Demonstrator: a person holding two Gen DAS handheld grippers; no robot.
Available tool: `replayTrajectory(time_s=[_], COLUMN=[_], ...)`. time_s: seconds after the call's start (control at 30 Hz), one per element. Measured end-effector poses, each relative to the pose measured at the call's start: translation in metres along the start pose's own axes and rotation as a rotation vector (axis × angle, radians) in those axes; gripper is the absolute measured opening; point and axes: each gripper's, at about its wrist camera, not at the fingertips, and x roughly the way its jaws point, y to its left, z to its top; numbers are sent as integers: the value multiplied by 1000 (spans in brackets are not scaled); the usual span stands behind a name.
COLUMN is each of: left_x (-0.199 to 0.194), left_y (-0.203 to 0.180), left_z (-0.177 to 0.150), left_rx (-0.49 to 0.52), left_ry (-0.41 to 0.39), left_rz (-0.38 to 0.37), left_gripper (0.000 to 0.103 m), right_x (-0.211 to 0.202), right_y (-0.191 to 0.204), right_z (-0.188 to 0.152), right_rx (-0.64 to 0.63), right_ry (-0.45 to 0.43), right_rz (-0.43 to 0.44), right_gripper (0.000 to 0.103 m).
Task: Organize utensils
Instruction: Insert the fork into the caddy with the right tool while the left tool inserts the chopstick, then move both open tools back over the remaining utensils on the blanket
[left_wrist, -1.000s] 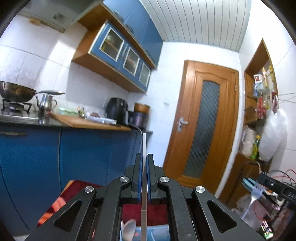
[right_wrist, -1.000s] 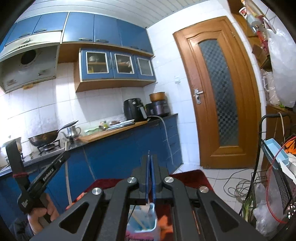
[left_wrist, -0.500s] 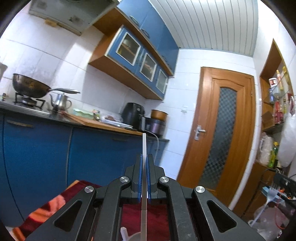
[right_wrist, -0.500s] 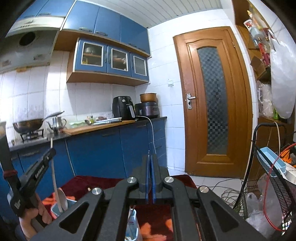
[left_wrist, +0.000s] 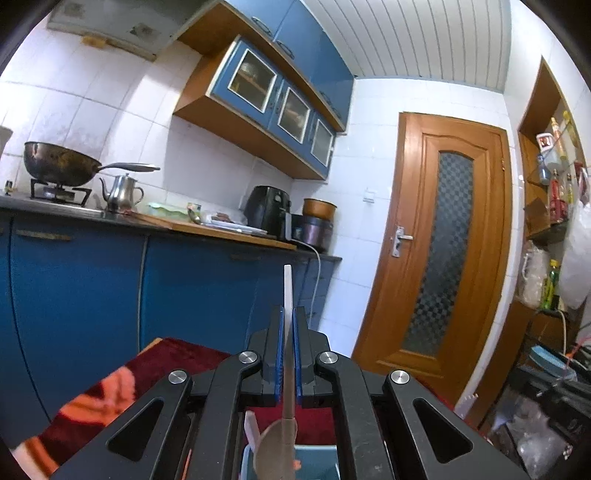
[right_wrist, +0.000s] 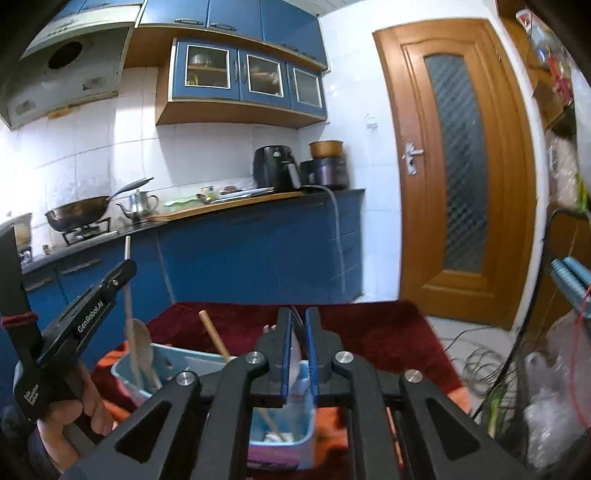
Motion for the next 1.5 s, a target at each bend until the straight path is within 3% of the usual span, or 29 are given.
replayTrajectory(time_s=[0.27, 0.83, 1.5], left_x=[-12, -49, -120], left_y=[7, 10, 7], left_z=[-4, -4, -19], left_rx=[7, 2, 38], left_ry=[77, 257, 482], left_rz=[-40, -126, -121], left_gripper=[4, 31, 32], right_x=[-26, -88, -139], right_y=[1, -3, -15], right_z=[1, -11, -41], right_rx=[15, 92, 175], right_ry=[-34, -13, 75], right_rz=[21, 64, 59], right_gripper=[27, 32, 37])
